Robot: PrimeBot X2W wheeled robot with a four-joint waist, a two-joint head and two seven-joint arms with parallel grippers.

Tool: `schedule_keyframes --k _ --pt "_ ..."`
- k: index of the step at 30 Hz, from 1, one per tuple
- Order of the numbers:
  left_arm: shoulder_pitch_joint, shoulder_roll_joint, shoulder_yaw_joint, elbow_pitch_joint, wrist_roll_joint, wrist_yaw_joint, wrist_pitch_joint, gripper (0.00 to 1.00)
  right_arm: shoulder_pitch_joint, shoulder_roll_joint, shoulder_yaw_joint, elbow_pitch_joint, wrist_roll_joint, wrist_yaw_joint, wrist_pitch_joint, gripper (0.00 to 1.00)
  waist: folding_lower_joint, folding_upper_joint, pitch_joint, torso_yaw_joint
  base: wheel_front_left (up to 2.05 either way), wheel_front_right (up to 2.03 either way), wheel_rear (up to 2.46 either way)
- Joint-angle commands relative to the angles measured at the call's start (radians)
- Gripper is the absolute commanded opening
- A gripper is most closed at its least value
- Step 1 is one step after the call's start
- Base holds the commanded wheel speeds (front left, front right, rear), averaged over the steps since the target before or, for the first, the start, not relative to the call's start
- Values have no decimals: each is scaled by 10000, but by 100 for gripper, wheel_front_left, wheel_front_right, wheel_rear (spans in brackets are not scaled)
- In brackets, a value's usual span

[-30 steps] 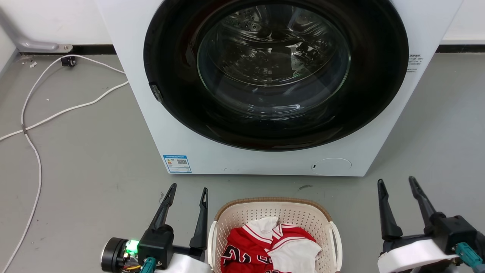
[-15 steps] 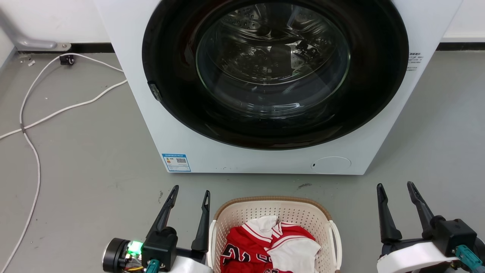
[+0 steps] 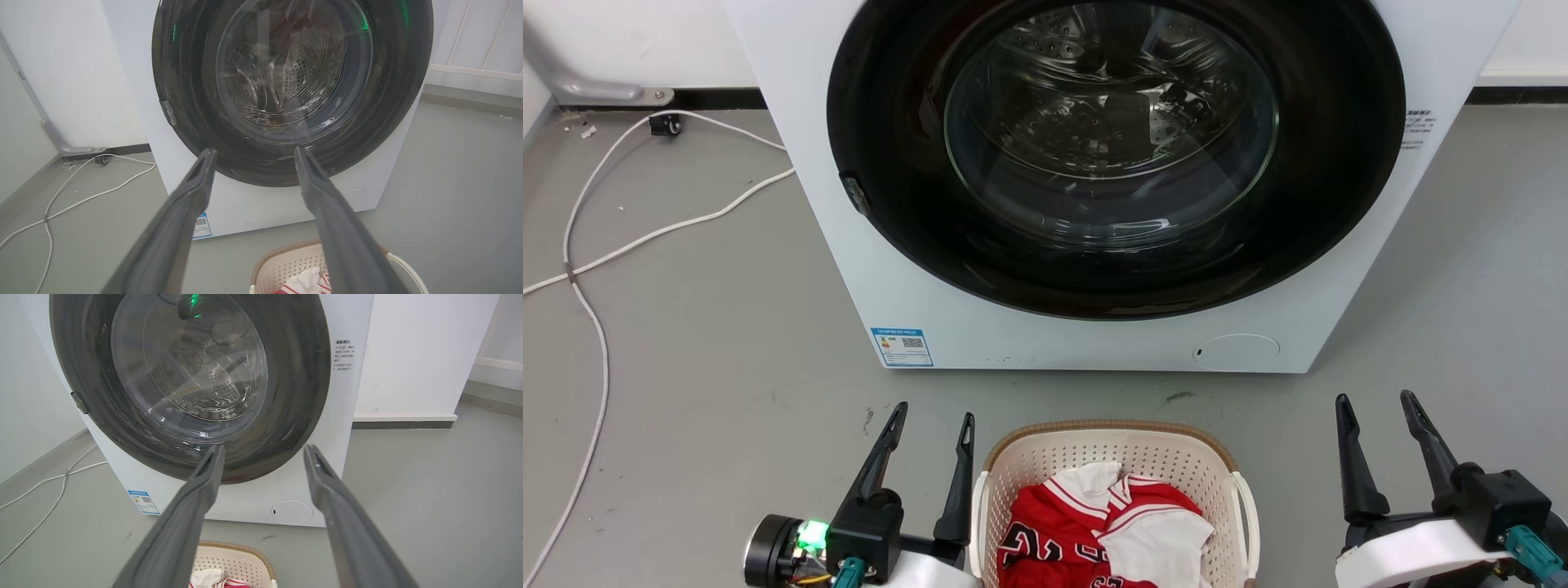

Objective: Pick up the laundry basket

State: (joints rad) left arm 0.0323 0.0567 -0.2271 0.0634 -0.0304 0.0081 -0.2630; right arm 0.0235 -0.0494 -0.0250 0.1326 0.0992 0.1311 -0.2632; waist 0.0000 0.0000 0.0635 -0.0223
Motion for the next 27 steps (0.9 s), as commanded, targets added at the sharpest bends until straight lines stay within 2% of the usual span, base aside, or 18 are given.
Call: schedule_keyframes --k 1,12,22,27 --pt "44 -11 19 22 46 -43 -28 100 -78 -16 -12 32 83 -7 -24 100 0 0 16 -2 0 0 0" --pt "-250 -45 116 662 -18 -108 -28 100 -324 -16 -78 334 -20 -7 -24 100 0 0 598 -139 0 0 0" --pt "-1305 -57 223 1779 -116 -243 -28 100 -1202 -14 -182 1278 -53 -7 -23 100 0 0 2025 -167 0 0 0" --pt "-2305 27 231 2545 155 -293 -28 100 -2024 -17 -38 2056 -346 -7 -24 100 0 0 3150 -222 0 0 0"
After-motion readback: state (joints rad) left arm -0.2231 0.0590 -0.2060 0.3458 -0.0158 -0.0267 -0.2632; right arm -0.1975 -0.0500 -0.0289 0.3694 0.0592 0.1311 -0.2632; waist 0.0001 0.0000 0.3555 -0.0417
